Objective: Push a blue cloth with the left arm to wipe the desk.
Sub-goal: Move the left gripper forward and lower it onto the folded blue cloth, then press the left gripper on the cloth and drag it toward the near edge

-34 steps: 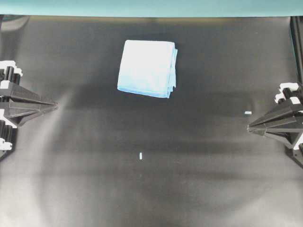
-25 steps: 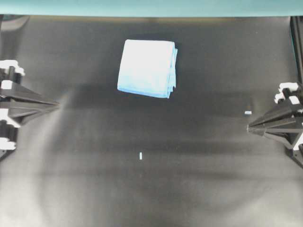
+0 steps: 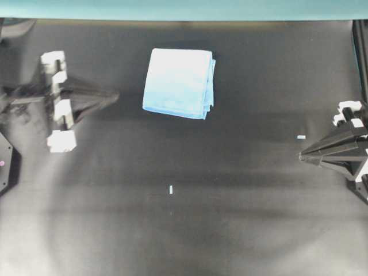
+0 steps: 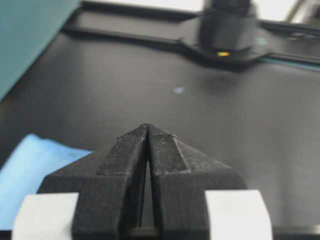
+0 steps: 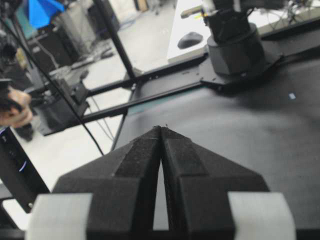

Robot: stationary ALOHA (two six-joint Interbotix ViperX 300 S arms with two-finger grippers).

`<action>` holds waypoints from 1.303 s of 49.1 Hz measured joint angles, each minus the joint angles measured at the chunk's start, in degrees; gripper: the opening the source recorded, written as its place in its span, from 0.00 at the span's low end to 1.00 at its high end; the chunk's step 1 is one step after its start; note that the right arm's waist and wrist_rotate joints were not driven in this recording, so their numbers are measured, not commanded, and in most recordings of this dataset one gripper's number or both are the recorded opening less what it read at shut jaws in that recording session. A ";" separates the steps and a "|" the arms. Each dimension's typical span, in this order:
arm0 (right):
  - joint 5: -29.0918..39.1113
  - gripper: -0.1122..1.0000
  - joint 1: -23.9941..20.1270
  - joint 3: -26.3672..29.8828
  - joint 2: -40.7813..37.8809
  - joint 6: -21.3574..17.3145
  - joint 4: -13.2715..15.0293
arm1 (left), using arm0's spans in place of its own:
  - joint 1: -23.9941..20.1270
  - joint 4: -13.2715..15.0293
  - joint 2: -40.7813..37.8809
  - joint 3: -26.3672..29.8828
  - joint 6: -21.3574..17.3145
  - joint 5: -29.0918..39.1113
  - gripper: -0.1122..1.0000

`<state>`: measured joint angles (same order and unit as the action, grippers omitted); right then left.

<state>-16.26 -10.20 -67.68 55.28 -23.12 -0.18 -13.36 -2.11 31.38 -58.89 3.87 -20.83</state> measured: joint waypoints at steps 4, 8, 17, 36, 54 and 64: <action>-0.26 0.10 0.00 0.00 0.00 -0.09 0.09 | -2.37 -0.09 -3.96 2.02 0.09 0.00 0.14; -0.35 0.10 0.09 0.00 0.00 -0.09 0.00 | -4.57 -0.09 -8.00 4.04 0.18 -0.18 0.24; -0.44 0.10 0.00 0.00 0.00 0.00 0.00 | -6.50 -0.09 -18.19 9.84 0.62 0.09 0.69; -0.97 0.10 0.09 0.00 0.00 0.00 0.00 | -11.69 -0.09 -38.67 26.89 1.05 11.95 0.83; -0.44 0.10 0.09 0.00 0.00 -0.09 0.09 | -12.66 -0.09 -48.87 33.40 1.05 14.41 0.83; -0.18 0.10 0.00 0.00 0.00 -0.09 0.00 | -12.83 -0.09 -52.03 33.57 1.05 14.68 0.83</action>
<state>-16.44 -10.20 -67.68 55.28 -23.20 -0.18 -26.19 -2.20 -20.65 -25.31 4.92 -6.15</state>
